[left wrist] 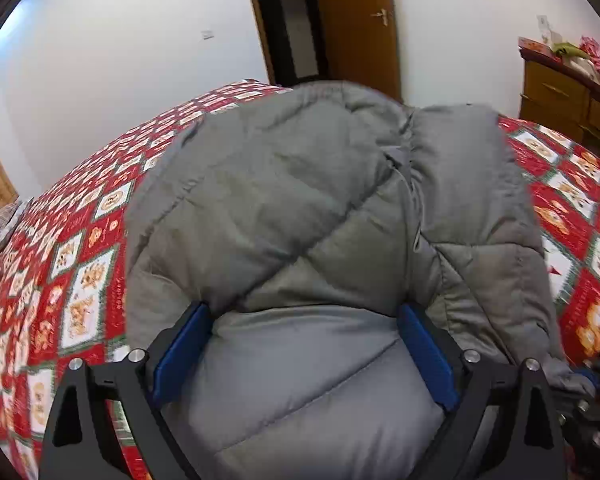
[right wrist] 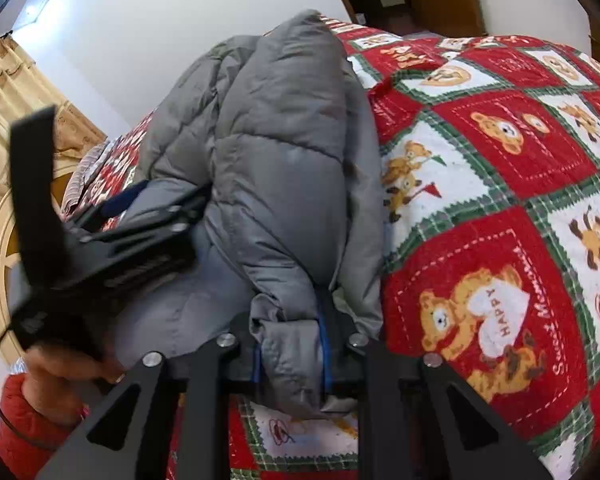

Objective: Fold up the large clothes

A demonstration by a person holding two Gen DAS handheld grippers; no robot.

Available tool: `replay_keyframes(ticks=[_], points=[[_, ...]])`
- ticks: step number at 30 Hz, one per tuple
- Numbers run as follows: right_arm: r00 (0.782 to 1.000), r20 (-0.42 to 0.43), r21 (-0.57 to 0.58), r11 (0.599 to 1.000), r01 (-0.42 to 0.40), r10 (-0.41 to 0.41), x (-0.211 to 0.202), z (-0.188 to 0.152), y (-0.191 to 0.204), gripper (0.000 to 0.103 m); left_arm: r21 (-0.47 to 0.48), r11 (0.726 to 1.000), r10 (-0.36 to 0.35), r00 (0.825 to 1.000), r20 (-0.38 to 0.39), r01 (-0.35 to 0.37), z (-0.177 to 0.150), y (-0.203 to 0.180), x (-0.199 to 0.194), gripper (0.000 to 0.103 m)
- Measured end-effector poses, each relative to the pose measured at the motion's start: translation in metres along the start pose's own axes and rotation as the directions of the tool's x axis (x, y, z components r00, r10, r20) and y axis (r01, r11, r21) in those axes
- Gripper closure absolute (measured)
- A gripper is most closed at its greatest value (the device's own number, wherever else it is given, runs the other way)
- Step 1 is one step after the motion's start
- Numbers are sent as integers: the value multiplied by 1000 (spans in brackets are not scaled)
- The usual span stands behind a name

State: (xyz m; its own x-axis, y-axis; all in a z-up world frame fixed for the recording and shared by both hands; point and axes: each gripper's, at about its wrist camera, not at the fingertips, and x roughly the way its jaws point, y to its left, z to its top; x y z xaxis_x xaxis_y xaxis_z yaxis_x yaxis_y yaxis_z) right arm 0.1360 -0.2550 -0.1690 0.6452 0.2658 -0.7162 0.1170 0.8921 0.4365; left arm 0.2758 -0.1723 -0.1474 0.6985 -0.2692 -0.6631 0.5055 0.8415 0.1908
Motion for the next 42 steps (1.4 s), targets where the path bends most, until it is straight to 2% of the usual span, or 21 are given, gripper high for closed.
replay_keyframes(ticks=[2,5,7,9,11,13,15,18,20,24,26,28,30,31,33,34,35,36,39,41,42], points=[[1000,-7,1,1000,3,-3,0,2,1,84,9,1000,27,1000,-3,-27,0,-5,3,6],[1000,-15,-6,1000,0,0,-15,10,-2,80,-8,1000,-4,1000,4,4,-2,3,-6,6],[998,51,-54,998,31,-28,-38,19,3,74,-40,998,-54,998,-12,53,-1,13,-18,6],[986,145,-119,988,101,-83,-61,32,13,74,-105,988,-113,994,7,114,0,36,-41,6],[970,216,-164,975,150,-113,-76,55,25,71,-153,983,-93,994,49,99,2,60,-60,6],[965,240,-176,973,146,-101,-76,80,33,67,-211,976,-44,997,56,55,7,86,-65,6],[969,227,-186,973,139,-95,-64,103,44,62,-285,958,-30,999,42,41,11,111,-60,7],[980,167,-148,980,131,-105,-26,131,50,61,-402,913,-79,997,6,75,14,137,-41,7],[976,154,-144,974,173,-151,-8,127,51,62,-435,897,-91,996,-4,80,16,140,-26,7],[975,104,-107,972,209,-198,31,115,33,67,-373,927,-49,998,-40,31,19,127,-4,7],[982,95,-73,982,172,-165,43,110,24,67,-351,936,-47,998,-40,30,15,121,4,6],[987,96,-62,989,137,-131,38,112,19,67,-342,939,-51,998,-40,35,13,122,7,7],[990,105,-53,994,99,-93,22,115,15,67,-363,929,-90,996,-22,76,11,133,1,6],[989,130,-33,997,67,-62,8,117,10,63,-381,920,-105,994,-8,94,8,141,-4,7],[984,173,-19,999,47,-43,-14,119,4,32,-427,894,-135,990,33,136,1,156,-12,7],[980,193,-30,998,56,-49,-23,118,1,11,-453,874,-169,984,56,176,-3,164,-15,7],[980,195,-46,997,61,-51,-25,119,0,7,-468,858,-202,977,70,211,-6,168,-14,7],[982,182,-70,995,65,-51,-23,119,-1,7,-499,824,-260,962,89,269,-11,175,-10,7],[992,105,-125,989,79,-66,1,118,-2,7,-563,742,-378,921,97,364,-21,177,9,7],[996,66,-147,986,74,-64,17,118,-3,7,-593,680,-462,880,109,430,-26,174,23,7],[997,52,-142,988,60,-53,22,119,-5,8,-615,638,-504,855,120,463,-29,173,30,7]])
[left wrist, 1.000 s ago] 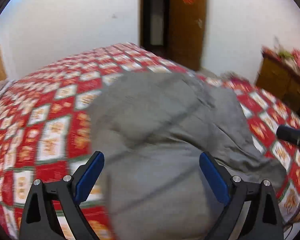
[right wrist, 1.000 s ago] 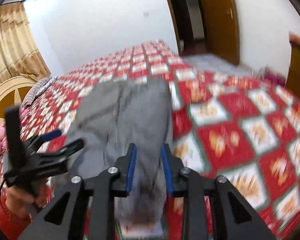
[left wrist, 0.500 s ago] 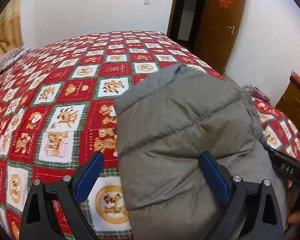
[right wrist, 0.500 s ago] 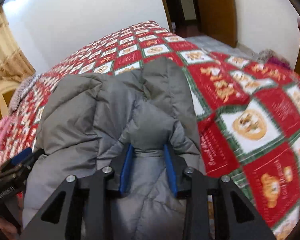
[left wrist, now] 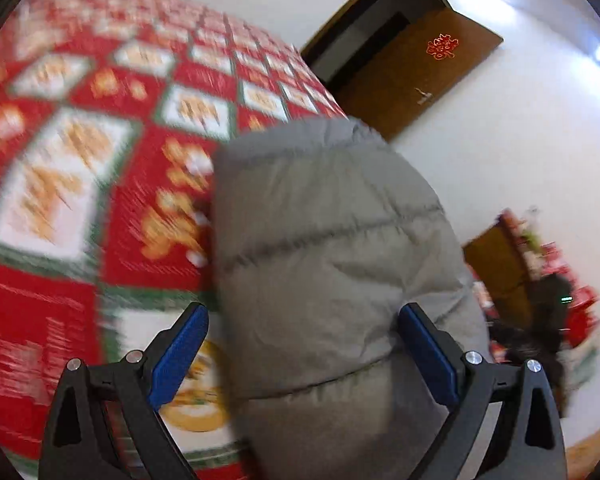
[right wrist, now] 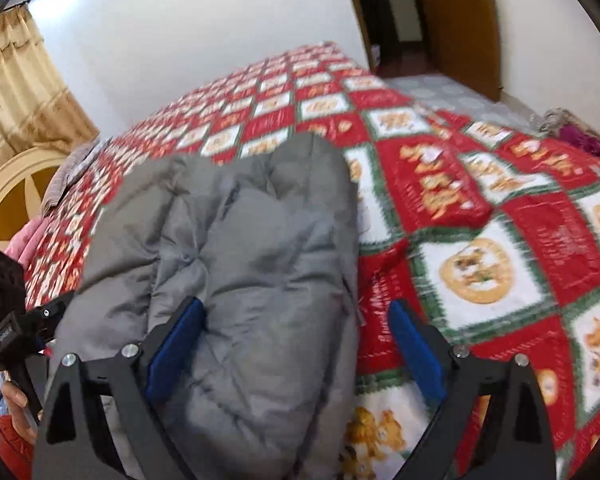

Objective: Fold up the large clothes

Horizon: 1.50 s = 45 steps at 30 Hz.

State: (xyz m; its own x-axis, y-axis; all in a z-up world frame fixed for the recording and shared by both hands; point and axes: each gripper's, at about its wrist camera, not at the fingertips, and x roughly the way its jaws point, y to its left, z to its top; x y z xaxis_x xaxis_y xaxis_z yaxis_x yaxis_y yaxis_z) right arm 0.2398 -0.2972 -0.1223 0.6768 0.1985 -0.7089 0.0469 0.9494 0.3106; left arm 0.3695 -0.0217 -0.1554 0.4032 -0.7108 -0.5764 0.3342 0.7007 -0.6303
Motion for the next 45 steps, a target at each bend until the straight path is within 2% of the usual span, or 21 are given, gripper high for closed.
replay_keyframes(ticks=[2,3,5,9,10,11,12,13,14,16,20,23,25,27,31,34,38,41,45], points=[[998,-23,23,998,-65,66,12,2,-4,8,-50,996,-71,997,-20,70,1,5,10,7],[996,-32,23,996,-83,84,16,3,-4,8,-58,995,-84,996,-20,83,3,5,15,7],[990,-65,27,992,-123,124,30,3,-4,7,-41,996,-84,996,-21,83,8,1,21,7],[986,-109,6,992,-129,129,41,2,11,7,30,998,-55,998,-15,56,6,-11,30,7],[986,-109,2,992,-127,126,41,0,15,13,32,998,-52,999,-8,52,5,-13,29,10],[987,-103,1,992,-128,127,39,-4,19,24,31,998,-49,999,-4,49,4,-13,28,14],[985,-99,4,990,-138,138,36,-8,23,31,25,998,-56,998,-5,56,2,-14,24,25],[983,-101,13,988,-152,152,33,-12,25,44,18,997,-69,998,-3,69,-1,-15,19,33],[982,-99,26,987,-160,162,28,-16,28,52,17,997,-71,997,-1,71,-4,-17,12,34],[983,-96,24,988,-153,154,17,-25,35,61,32,998,-49,999,4,49,-11,-24,-1,35],[990,-57,-16,991,-130,129,-18,-44,55,71,63,997,-36,999,22,35,-32,-42,-37,35],[987,-16,7,987,-159,159,-53,-53,60,74,68,994,-86,996,36,83,-36,-50,-66,35],[983,36,8,984,-179,179,-85,-54,58,75,91,988,-134,990,52,128,-36,-72,-81,35],[981,103,-12,986,-166,166,-123,-52,54,75,143,980,-149,987,59,139,-35,-98,-91,35],[970,203,13,990,-142,136,-186,-40,32,75,211,956,-216,975,47,202,-33,-146,-98,35],[965,249,38,995,-97,85,-223,-32,12,75,234,942,-250,968,3,242,-26,-179,-79,35],[961,277,56,998,0,-16,-230,-25,-20,75,279,942,-184,982,-33,186,-15,-205,-41,35],[966,248,105,993,54,-79,-205,-23,-53,75,341,937,-66,997,-43,76,-11,-217,1,35],[969,197,143,983,119,-146,-164,-20,-91,75,378,925,55,997,-57,-30,-17,-215,40,35]])
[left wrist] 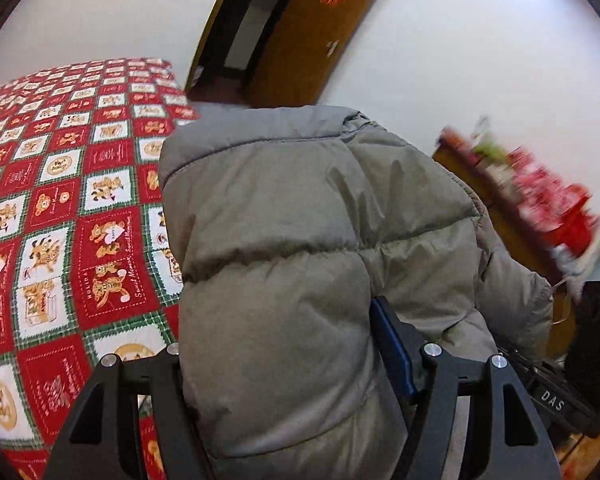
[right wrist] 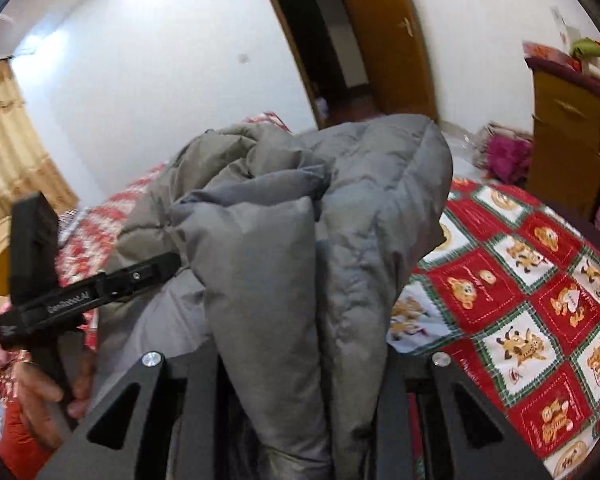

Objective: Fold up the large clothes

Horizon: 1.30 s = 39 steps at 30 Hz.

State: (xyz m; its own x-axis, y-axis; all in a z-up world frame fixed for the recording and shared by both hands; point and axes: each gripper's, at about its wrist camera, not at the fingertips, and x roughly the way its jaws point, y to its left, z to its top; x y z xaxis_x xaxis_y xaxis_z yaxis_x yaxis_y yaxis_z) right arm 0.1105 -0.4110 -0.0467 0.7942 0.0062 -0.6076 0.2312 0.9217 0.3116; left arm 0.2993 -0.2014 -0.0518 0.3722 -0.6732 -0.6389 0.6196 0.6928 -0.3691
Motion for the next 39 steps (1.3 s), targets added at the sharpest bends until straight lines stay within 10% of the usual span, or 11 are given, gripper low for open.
replay_keyframes(ticks=[13,39], points=[[991,-136,4,1000,20,-19,83,-3,-30,75,-1,985,174,982,-68,-174,1,12,63,35],[989,-142,-129,991,27,-45,130,-3,-22,63,-4,935,354,935,-24,-355,-16,42,92,25]])
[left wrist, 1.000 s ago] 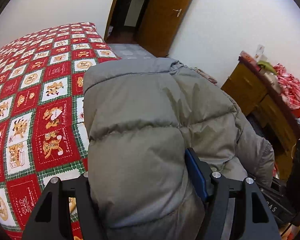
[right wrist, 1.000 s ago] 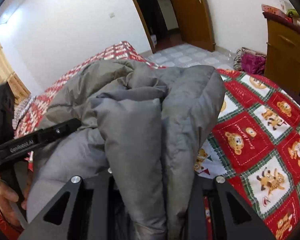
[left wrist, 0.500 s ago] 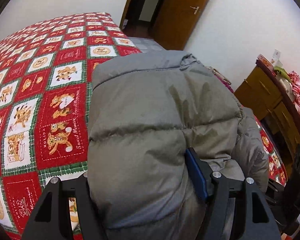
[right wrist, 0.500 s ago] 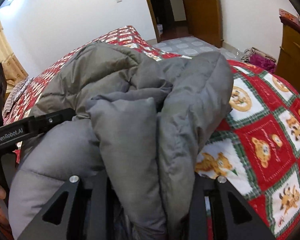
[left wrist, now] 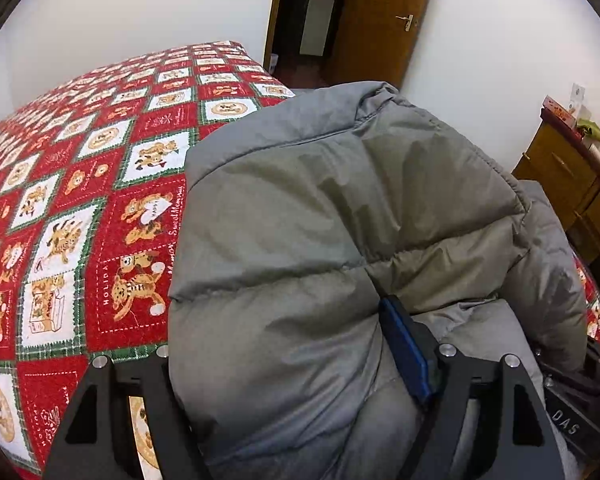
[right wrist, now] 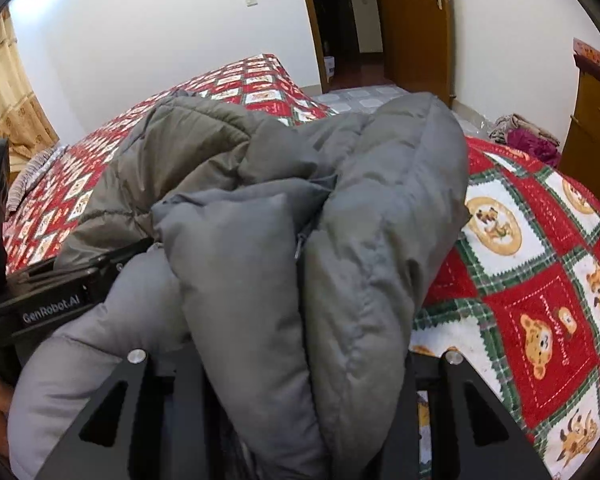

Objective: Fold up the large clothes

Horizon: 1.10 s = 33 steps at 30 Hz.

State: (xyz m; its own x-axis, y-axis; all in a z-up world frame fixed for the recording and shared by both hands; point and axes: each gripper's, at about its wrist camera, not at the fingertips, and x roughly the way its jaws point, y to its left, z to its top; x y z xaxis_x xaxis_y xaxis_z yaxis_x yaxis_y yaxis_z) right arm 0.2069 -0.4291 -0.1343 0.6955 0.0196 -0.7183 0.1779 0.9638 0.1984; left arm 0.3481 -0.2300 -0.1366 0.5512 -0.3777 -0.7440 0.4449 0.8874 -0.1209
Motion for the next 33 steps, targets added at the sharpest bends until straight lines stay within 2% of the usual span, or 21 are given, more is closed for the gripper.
replay_keyframes(ticks=[5,9,13,15,16,18,19,20,24,26,29,33], points=[[1000,-12,72,997,-21,22,-15,-2,-17,44,26,1000,3,1000,1,-3,-4,0,-8,25],[999,38,114,993,4,-9,-56,4,-33,43,40,999,7,1000,-2,-7,-2,-3,-11,25],[987,143,149,988,49,-70,-100,29,-31,43,48,999,23,1000,-1,-23,-1,-4,-11,25],[982,166,156,986,58,-84,-107,45,-26,43,47,999,23,1000,-4,-22,-1,-3,-11,25],[983,163,158,986,58,-84,-103,53,-22,44,47,999,24,1000,-5,-23,-1,-3,-11,25],[992,115,147,988,39,-57,-81,61,-13,56,50,998,34,999,-8,-33,-1,-5,-12,25],[997,63,137,990,35,-44,-64,62,-8,73,54,998,41,999,-8,-41,-1,-6,-13,24],[998,16,133,990,55,-57,-47,62,-3,84,61,997,53,999,-8,-52,0,-8,-13,24],[979,-48,124,972,201,-196,0,52,-4,84,74,996,58,998,-9,-58,1,-8,-11,23],[980,-70,162,968,193,-184,15,46,-14,84,77,996,51,999,-14,-50,3,-4,-9,20],[976,-46,124,969,215,-211,23,38,-13,83,91,995,42,999,-21,-40,7,-1,-5,15],[946,38,25,947,321,-322,29,30,6,81,92,996,19,999,-34,-15,14,2,0,11]])
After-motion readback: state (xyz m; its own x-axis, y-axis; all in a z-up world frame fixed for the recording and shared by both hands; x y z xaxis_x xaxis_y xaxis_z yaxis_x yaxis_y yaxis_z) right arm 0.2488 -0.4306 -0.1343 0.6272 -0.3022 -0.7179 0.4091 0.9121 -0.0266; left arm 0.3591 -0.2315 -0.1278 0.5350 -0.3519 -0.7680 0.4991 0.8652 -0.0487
